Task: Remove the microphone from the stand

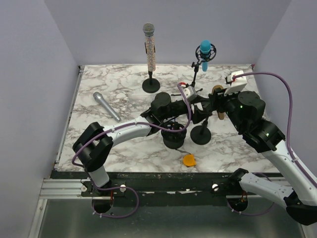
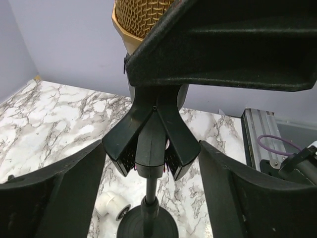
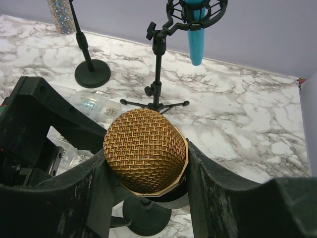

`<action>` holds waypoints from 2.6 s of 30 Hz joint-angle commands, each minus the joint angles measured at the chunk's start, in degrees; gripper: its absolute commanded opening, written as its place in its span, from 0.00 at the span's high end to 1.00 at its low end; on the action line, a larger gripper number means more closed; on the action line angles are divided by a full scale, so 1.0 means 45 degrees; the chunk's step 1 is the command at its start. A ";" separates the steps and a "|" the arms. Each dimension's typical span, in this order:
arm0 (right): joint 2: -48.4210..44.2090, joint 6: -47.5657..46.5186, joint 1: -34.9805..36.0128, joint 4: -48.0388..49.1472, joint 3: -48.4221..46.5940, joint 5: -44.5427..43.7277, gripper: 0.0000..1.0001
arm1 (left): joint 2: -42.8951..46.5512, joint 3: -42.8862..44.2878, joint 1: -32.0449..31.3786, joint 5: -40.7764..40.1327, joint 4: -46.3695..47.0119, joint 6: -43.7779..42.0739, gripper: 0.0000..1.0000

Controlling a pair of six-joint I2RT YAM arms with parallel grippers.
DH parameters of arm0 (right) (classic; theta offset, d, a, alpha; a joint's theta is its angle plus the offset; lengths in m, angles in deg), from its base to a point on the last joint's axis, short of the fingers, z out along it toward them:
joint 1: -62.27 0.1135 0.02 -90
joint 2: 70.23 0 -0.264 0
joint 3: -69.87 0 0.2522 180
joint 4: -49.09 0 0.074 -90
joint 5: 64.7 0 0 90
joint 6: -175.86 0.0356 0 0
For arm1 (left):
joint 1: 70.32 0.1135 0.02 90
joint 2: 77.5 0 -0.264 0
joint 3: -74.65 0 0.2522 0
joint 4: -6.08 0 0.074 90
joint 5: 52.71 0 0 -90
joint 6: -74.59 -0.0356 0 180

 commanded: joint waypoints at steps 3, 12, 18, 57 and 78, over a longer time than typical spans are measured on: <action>0.0025 0.0007 0.0047 0.0011 0.0065 0.0192 0.99 | -0.0364 0.0524 0.0021 0.0215 0.0694 0.0294 0.36; 0.0008 0.0154 0.0051 0.0140 0.0048 0.0559 0.99 | -0.0194 0.0345 0.0016 0.0061 0.0018 0.0166 1.00; -0.0056 0.0152 0.0049 0.0461 -0.0530 0.0746 0.99 | 0.0146 0.0007 0.0002 -0.0043 -0.0491 0.0255 1.00; 0.0439 0.5244 0.0050 -0.2570 -0.6708 0.9114 0.99 | 0.8009 0.0188 -0.0018 -0.0705 -0.8860 0.4442 0.02; 0.0546 0.7813 0.0051 0.1059 -0.3297 1.3539 0.99 | 0.7652 -0.0091 -0.1053 0.0355 -0.8081 0.6021 0.86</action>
